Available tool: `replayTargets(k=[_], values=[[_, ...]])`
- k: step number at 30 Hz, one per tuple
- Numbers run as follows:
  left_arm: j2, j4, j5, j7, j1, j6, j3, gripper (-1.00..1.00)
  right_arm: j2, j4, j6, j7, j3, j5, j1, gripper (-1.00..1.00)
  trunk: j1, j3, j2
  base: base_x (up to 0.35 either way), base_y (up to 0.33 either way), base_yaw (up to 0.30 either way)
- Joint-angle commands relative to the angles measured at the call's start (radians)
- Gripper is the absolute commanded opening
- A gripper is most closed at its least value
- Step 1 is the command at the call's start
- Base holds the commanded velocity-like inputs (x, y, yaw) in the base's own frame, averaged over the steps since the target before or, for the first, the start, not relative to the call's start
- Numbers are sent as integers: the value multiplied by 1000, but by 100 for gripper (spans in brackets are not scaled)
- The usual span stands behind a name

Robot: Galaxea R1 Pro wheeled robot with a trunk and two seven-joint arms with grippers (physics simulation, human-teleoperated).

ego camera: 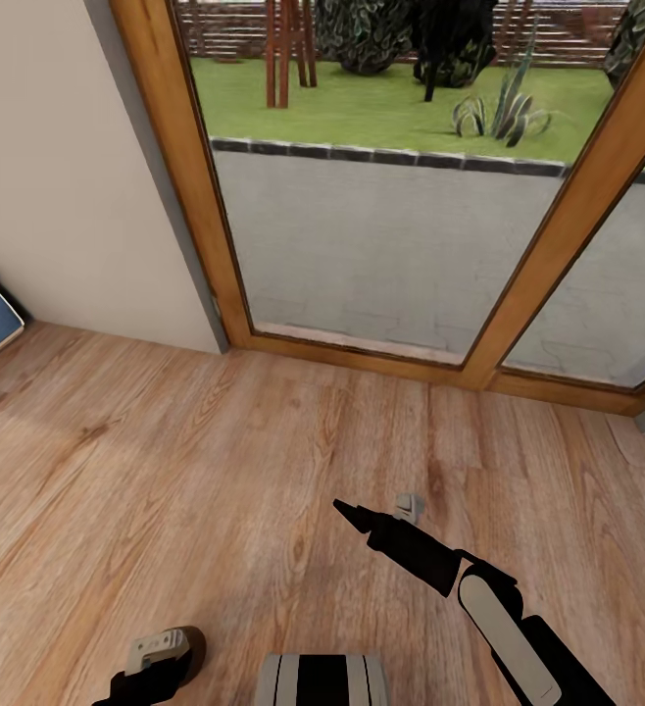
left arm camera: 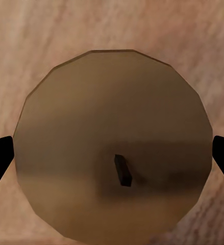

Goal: Place each of the two pumpkins and all three candles from the living room inside a cabinet in the living room (use any cabinet), then make sure every cabinet is closed, and position the cauldron so it is next to a table in the living room.

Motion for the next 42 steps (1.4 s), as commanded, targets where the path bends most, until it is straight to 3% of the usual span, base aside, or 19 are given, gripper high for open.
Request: replayTargets(k=[1,11,22,25,27,30,31,33,34,37,39,42], values=[[1,-1,9,-1,0,2,-3,-100,-1,0,4,-1,1,-8,-1,100,0,-1,0,0,0,0],[2,-14,21,-2,0,3,4,-100,-1,1,4,-1,0,-8,-1,100,0,-1,0,0,0,0],[3,-20,26,-2,0,17,3,-100,-1,6,4,-1,-1,-8,-1,100,-5,42,2,0,0,0],[9,-73,31,-5,2,34,7,-100,-1,9,4,-1,-1,-8,-1,100,-6,54,3,0,0,0],[15,-153,45,-5,6,108,7,-100,-1,11,4,-1,-1,-8,-1,100,-7,61,4,0,0,0],[39,-297,60,-1,10,300,29,-100,-1,12,4,-1,-2,-9,-1,100,-9,73,4,0,0,0],[52,-356,64,1,11,393,56,-100,-1,13,4,-1,-2,-9,-1,100,-9,77,4,0,0,0],[71,-475,67,2,12,572,143,-100,-1,12,4,-1,-2,-9,-1,100,-10,84,5,0,0,0],[74,-502,66,3,12,613,170,-100,-1,13,4,-1,-2,-9,-1,100,-10,88,5,0,0,0],[84,-642,59,3,8,831,319,-100,-1,14,4,-1,-2,-9,-1,100,-12,100,6,0,0,0],[93,-731,57,3,5,922,371,-100,-1,14,4,-1,-2,-9,-1,100,-13,108,6,0,0,0],[118,-805,65,4,4,964,396,-100,-1,13,4,-1,-2,-7,0,100,-14,119,7,0,0,0]])
